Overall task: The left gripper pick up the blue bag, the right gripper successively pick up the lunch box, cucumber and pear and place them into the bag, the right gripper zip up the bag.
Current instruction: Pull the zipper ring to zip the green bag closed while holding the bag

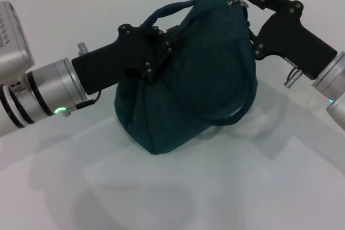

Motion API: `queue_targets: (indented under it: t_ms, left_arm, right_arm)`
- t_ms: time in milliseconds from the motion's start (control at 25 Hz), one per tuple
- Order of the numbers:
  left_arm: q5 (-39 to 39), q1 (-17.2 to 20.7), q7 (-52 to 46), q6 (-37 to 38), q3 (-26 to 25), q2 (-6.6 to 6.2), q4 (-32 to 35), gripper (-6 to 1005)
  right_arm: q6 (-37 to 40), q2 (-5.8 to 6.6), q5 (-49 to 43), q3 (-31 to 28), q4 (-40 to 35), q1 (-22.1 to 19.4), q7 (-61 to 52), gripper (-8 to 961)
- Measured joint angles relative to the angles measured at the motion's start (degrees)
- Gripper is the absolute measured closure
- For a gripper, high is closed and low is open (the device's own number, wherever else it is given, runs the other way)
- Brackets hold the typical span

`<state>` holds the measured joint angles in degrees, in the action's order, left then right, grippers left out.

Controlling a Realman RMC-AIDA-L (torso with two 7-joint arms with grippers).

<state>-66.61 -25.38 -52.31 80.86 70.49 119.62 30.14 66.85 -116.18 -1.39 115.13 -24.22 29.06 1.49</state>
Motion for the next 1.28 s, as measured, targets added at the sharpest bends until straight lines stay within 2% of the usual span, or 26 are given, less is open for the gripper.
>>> queue_targets:
  t_ms: [640, 1280]
  left_arm:
    - [-0.01, -0.2, 0.11, -0.1, 0.0, 0.0, -0.08, 923]
    - [0.02, -0.64, 0.11, -0.1, 0.0, 0.0, -0.08, 923]
  right_arm:
    - [0.06, 0.0, 0.18, 0.1, -0.75, 0.07, -1.01, 618]
    - [-0.04, 0.0, 0.17, 0.05, -0.62, -0.48, -0.27, 818]
